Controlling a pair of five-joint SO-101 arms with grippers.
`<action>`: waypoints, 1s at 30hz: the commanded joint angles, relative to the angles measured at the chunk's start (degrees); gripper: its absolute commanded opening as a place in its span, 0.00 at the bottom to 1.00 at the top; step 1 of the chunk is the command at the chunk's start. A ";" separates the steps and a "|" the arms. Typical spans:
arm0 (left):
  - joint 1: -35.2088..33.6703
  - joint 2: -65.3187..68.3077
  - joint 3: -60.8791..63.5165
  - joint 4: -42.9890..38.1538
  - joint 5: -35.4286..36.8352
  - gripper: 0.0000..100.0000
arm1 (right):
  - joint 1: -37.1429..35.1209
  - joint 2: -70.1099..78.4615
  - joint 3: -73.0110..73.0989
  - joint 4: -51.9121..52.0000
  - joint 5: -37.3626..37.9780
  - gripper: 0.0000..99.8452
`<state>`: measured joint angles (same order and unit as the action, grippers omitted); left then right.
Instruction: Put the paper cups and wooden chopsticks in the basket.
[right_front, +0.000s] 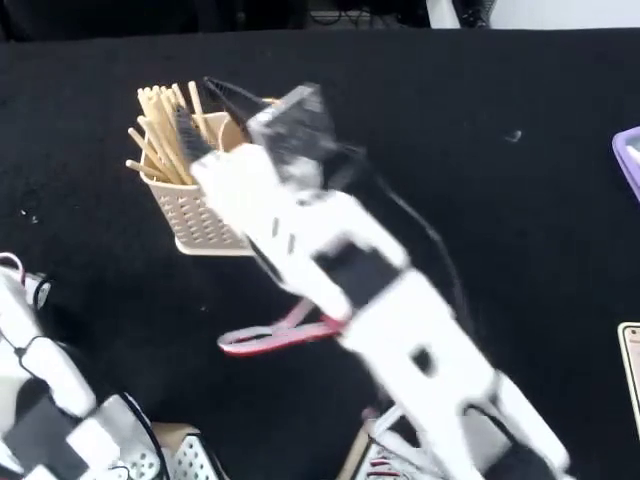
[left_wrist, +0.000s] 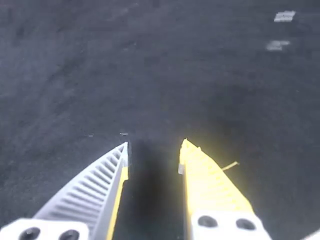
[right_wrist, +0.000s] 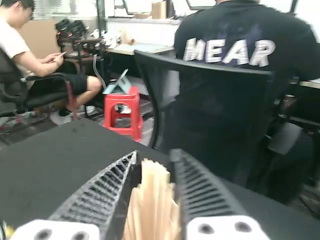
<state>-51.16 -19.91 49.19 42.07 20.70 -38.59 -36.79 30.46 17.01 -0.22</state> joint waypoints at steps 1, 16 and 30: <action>5.05 -18.99 7.16 -1.32 -3.96 0.17 | 6.68 -21.76 7.34 16.35 -0.26 0.03; 28.09 -74.73 27.03 12.75 -11.43 0.17 | 26.90 -72.04 44.00 48.53 -4.04 0.11; 49.01 -83.43 37.76 8.97 -26.73 0.17 | 27.87 -70.55 64.57 46.33 -10.46 0.21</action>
<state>-7.30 -103.08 86.02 52.70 -4.88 -12.66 -103.16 91.47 64.48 -10.59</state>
